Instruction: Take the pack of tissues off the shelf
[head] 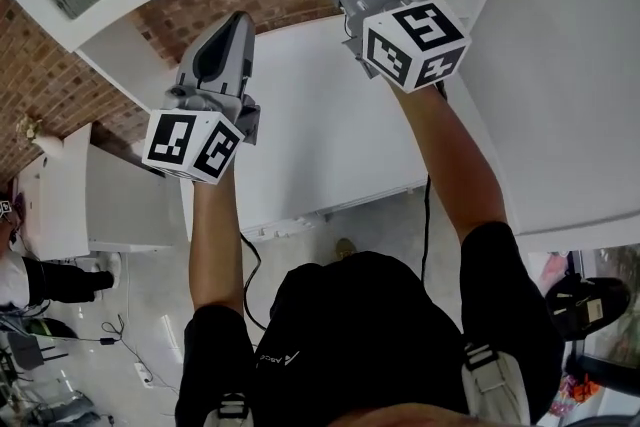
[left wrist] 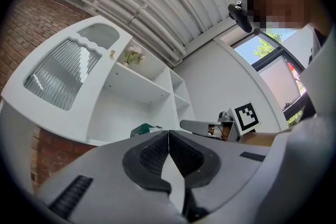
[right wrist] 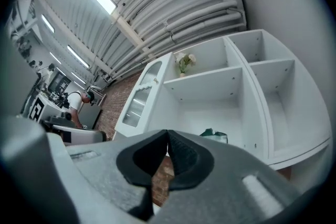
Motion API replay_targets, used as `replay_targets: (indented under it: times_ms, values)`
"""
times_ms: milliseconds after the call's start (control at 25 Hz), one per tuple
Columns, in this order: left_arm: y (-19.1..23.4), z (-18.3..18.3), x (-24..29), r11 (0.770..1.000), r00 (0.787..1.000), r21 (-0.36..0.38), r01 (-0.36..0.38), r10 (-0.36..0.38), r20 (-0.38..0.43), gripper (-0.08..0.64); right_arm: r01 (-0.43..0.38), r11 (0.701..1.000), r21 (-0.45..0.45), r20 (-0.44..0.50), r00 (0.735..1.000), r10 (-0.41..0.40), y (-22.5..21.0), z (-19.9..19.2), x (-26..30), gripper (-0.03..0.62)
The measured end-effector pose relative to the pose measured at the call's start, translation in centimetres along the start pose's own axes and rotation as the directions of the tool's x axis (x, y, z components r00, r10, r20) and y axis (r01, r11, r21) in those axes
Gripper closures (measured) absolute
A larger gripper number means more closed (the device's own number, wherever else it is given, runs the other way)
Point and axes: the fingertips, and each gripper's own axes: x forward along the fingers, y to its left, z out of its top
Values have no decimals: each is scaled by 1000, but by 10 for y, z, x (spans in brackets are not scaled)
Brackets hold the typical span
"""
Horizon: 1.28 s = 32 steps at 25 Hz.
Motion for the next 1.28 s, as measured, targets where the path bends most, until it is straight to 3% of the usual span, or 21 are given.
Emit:
replay_targets:
  times_ms: [160,320,520,760,1000,1280]
  values:
    - [14,-7,19,1000,1000,16,10,-10,1,560,43,999,-10,-16,999,-43,-23,2,26,562]
    - [24,-8,31,999,999,9,37,-37,9,560,94,995,-29,-43,995,-95,-36,1,48,492]
    - [34,-8,36,997,997,-6,78,-78,8,560,179,983,-35,-88,980,-181,-54,-6,72,336]
    - [46,-9,39,992,992,-21,126,-126,21,560,281,958,-55,-193,939,-286,-83,-26,98,178]
    - [59,-15,42,986,987,-40,161,-160,27,560,294,954,-51,-296,908,-296,-101,-45,124,117]
    - [71,-19,43,983,983,-45,180,-179,29,560,358,934,-11,-415,848,-330,-131,-69,144,100]
